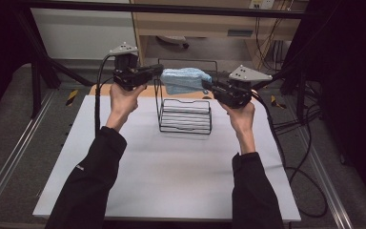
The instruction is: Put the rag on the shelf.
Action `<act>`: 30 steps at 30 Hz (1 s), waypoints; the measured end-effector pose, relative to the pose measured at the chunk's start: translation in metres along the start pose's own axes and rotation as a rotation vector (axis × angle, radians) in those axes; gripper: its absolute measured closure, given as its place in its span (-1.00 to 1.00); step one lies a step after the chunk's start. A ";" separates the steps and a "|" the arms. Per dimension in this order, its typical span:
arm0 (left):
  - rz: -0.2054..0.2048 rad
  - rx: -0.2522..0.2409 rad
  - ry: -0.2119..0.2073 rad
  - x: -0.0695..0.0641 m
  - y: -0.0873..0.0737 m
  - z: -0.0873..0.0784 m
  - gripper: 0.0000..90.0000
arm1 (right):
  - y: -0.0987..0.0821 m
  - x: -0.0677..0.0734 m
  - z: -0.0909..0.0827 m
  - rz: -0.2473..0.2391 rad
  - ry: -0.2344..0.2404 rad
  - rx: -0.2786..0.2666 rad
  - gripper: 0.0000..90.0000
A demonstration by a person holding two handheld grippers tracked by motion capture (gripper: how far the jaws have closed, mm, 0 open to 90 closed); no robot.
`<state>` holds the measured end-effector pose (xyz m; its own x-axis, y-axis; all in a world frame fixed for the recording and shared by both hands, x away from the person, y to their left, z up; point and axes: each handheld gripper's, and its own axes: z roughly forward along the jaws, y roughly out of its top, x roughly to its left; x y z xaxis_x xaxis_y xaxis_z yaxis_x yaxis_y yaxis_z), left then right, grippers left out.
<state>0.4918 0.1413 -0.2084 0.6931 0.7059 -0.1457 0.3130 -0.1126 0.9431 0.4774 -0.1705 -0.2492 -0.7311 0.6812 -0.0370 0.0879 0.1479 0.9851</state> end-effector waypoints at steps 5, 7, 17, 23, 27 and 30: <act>0.017 0.044 -0.010 -0.002 -0.008 0.003 0.98 | -0.001 0.002 -0.001 -0.011 -0.002 0.008 0.72; 0.026 0.053 -0.015 -0.003 -0.011 0.004 0.98 | -0.001 0.003 -0.001 -0.011 -0.002 0.011 0.68; 0.070 0.082 0.005 -0.008 -0.020 0.011 0.98 | 0.000 0.007 -0.008 0.021 0.003 0.018 0.23; 0.077 0.090 0.015 -0.009 -0.023 0.014 0.99 | 0.003 0.008 -0.019 0.036 -0.010 0.014 -0.08; 0.076 0.099 0.016 -0.008 -0.026 0.016 0.99 | 0.007 0.009 -0.026 0.058 0.003 -0.017 -0.21; 0.075 0.107 0.018 -0.007 -0.029 0.018 0.99 | 0.011 0.012 -0.029 0.048 0.002 -0.020 -0.15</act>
<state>0.4895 0.1267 -0.2401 0.7061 0.7047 -0.0694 0.3286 -0.2393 0.9137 0.4501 -0.1812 -0.2340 -0.7275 0.6860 0.0109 0.1096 0.1005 0.9889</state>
